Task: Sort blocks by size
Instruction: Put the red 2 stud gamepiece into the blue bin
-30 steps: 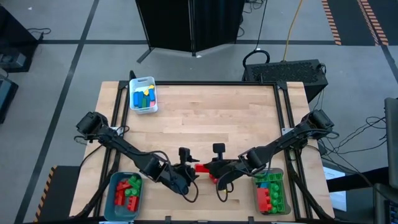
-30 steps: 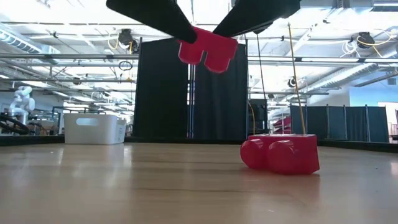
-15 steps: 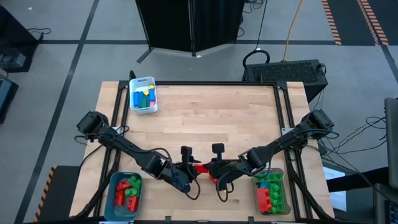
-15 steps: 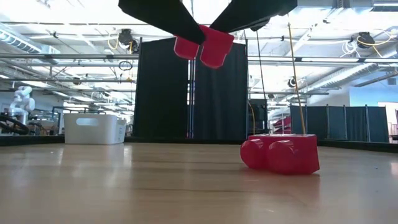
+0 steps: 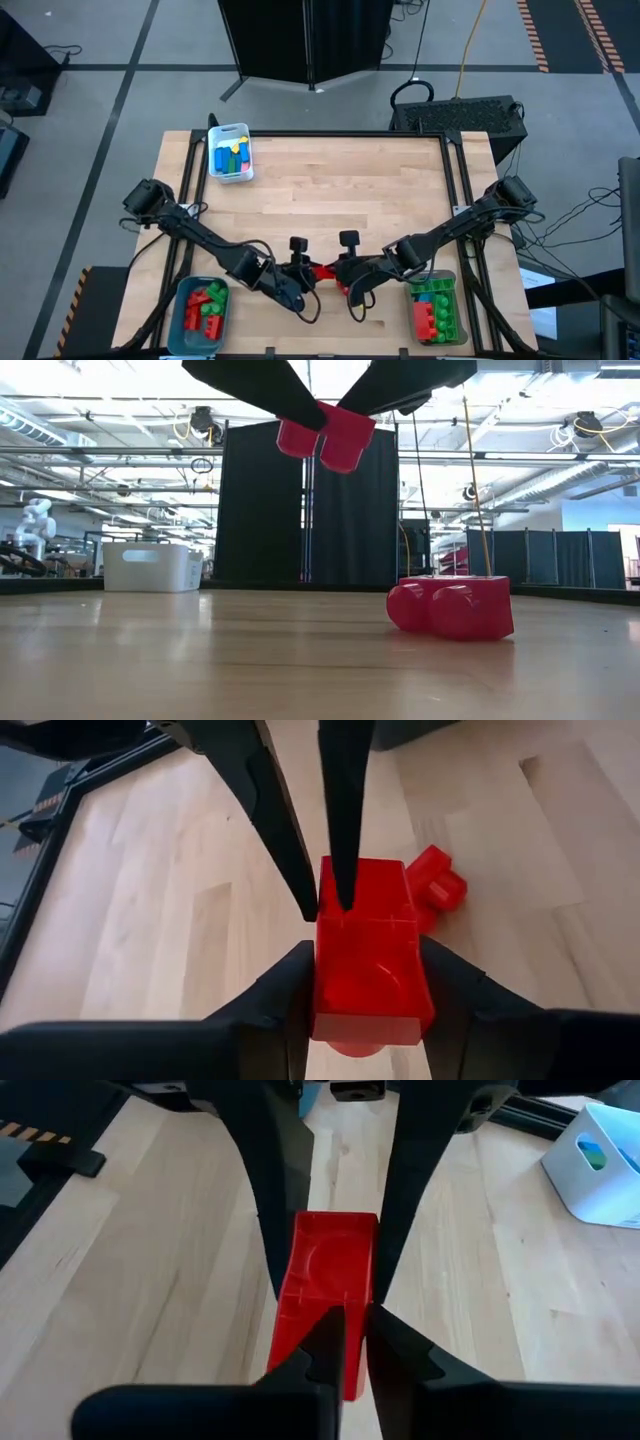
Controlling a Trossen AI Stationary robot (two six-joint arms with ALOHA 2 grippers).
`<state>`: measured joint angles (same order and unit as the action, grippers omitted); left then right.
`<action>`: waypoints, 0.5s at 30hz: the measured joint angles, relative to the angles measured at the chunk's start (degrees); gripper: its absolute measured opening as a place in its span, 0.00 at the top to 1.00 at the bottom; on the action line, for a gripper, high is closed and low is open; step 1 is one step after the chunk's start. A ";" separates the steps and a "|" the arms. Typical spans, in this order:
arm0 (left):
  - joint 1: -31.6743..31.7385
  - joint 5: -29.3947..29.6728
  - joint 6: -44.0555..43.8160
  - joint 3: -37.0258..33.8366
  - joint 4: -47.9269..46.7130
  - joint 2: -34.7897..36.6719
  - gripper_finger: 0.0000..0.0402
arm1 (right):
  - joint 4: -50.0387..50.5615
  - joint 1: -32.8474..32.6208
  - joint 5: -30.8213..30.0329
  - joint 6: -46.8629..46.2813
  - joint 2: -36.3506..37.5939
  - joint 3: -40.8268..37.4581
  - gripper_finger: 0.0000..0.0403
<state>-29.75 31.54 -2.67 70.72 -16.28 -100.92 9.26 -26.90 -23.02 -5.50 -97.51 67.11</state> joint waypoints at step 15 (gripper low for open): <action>-2.38 0.78 -27.85 0.06 -27.02 6.51 0.70 | 11.32 -1.81 -0.20 -14.50 1.05 0.02 0.82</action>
<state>-32.13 32.31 -30.53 70.78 -43.30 -94.41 20.58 -28.71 -23.22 -20.00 -96.46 67.13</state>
